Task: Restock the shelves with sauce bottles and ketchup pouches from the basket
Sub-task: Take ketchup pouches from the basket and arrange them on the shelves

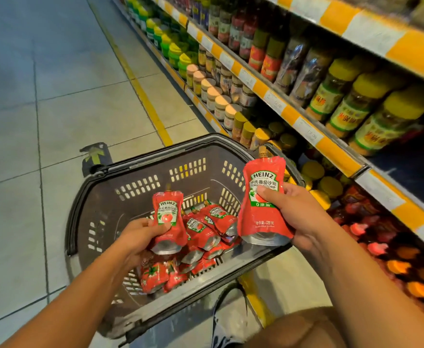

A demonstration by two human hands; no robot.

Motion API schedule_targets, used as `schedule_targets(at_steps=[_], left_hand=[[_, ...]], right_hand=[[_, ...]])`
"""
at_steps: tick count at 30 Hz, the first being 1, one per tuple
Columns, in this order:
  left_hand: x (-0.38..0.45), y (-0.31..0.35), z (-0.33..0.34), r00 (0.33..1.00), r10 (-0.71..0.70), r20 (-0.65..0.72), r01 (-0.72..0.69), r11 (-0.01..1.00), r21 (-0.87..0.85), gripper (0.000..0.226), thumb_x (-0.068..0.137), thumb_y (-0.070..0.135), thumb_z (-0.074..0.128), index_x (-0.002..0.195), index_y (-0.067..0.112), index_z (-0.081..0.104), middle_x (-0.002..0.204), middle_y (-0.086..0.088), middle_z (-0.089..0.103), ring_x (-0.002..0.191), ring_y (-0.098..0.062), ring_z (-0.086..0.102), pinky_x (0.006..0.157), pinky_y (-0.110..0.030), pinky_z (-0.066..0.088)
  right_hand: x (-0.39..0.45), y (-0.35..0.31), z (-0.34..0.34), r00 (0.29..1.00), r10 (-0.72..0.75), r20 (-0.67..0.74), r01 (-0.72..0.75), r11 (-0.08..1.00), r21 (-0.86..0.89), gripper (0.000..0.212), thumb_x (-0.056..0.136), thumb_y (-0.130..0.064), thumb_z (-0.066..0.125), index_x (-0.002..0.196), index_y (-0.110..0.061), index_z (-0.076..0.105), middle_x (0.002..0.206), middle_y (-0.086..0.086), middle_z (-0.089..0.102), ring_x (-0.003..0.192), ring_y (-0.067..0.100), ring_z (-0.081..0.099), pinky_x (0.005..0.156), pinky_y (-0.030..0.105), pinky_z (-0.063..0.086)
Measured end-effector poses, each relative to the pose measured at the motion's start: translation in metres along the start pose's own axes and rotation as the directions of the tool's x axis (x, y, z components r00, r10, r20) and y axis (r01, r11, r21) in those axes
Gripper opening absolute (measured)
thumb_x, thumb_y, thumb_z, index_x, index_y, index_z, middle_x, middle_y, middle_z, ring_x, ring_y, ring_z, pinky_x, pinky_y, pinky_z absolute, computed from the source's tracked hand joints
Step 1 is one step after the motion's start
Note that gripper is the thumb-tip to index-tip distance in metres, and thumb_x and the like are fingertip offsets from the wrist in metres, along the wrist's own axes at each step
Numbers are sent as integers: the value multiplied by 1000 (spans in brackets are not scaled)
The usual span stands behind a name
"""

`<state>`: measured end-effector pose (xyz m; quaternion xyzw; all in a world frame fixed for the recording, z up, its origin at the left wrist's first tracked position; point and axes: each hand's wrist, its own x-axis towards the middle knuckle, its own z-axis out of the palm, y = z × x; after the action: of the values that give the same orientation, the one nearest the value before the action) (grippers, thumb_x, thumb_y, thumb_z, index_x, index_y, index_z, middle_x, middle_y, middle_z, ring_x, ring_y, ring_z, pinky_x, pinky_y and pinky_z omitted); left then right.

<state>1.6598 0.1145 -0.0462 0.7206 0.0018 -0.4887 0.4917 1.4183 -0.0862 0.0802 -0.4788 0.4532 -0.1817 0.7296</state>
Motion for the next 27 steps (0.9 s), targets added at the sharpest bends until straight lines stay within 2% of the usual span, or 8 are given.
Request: schedule_targets(at_steps=[3, 6, 8, 12, 17, 23, 25, 27], left_hand=[[-39, 25, 18, 980, 163, 113, -148, 981, -127, 13, 86, 7, 77, 91, 5, 66, 96, -23, 76, 73, -29, 75, 58, -34, 61], [-72, 52, 47, 929, 273, 251, -220, 951, -219, 38, 83, 11, 76, 117, 0, 61, 111, -25, 75, 90, -33, 76, 76, -42, 65], [-93, 69, 71, 880, 330, 342, -240, 930, -280, 41, 84, 8, 72, 122, -2, 59, 114, -26, 74, 89, -31, 76, 85, -44, 63], [-122, 92, 130, 793, 391, 466, -259, 910, -323, 41, 82, 3, 70, 121, 1, 58, 116, -28, 72, 83, -28, 76, 77, -40, 65], [-142, 97, 212, 692, 359, 626, -296, 932, -208, 53, 81, -1, 78, 130, 3, 60, 116, -25, 73, 88, -30, 77, 72, -37, 63], [-165, 87, 308, 650, 271, 710, -368, 930, -17, 49, 80, 4, 82, 125, 12, 63, 113, -21, 76, 99, -37, 74, 85, -48, 60], [-171, 85, 338, 637, 262, 725, -416, 909, 37, 45, 83, 6, 81, 123, 16, 64, 110, -16, 77, 101, -38, 74, 93, -55, 58], [-175, 86, 367, 638, 255, 726, -434, 899, 65, 44, 85, 5, 80, 123, 19, 64, 109, -11, 78, 96, -33, 77, 84, -49, 62]], right_hand=[[-26, -11, -9, 997, -73, 4, 73, 997, 28, 29, 95, -19, 72, 121, -7, 68, 105, 19, 78, 90, 37, 77, 77, 46, 64], [-53, -19, -29, 988, -153, -29, 155, 986, 66, 25, 95, -19, 69, 118, -9, 68, 104, 20, 78, 82, 32, 77, 67, 40, 63], [-71, -21, -49, 977, -197, -85, 203, 977, 67, 26, 94, -19, 70, 117, -8, 69, 104, 21, 77, 82, 32, 77, 69, 42, 64], [-103, -22, -106, 945, -227, -235, 251, 965, 75, 34, 91, -24, 72, 119, -6, 68, 105, 23, 76, 86, 36, 75, 79, 48, 63], [-144, -10, -178, 906, -202, -372, 247, 966, 79, 41, 89, -30, 75, 122, -8, 66, 106, 22, 77, 91, 40, 76, 87, 57, 61], [-187, 1, -247, 804, -221, -553, 259, 966, -10, 24, 94, -18, 73, 113, -5, 68, 93, 18, 79, 70, 28, 77, 56, 36, 61], [-194, 2, -266, 761, -233, -606, 276, 961, -23, 24, 92, -16, 76, 111, -4, 70, 95, 19, 79, 72, 29, 77, 58, 39, 62], [-196, 3, -282, 719, -261, -644, 306, 951, -43, 22, 90, -14, 77, 110, -6, 71, 100, 20, 78, 79, 33, 77, 70, 50, 64]])
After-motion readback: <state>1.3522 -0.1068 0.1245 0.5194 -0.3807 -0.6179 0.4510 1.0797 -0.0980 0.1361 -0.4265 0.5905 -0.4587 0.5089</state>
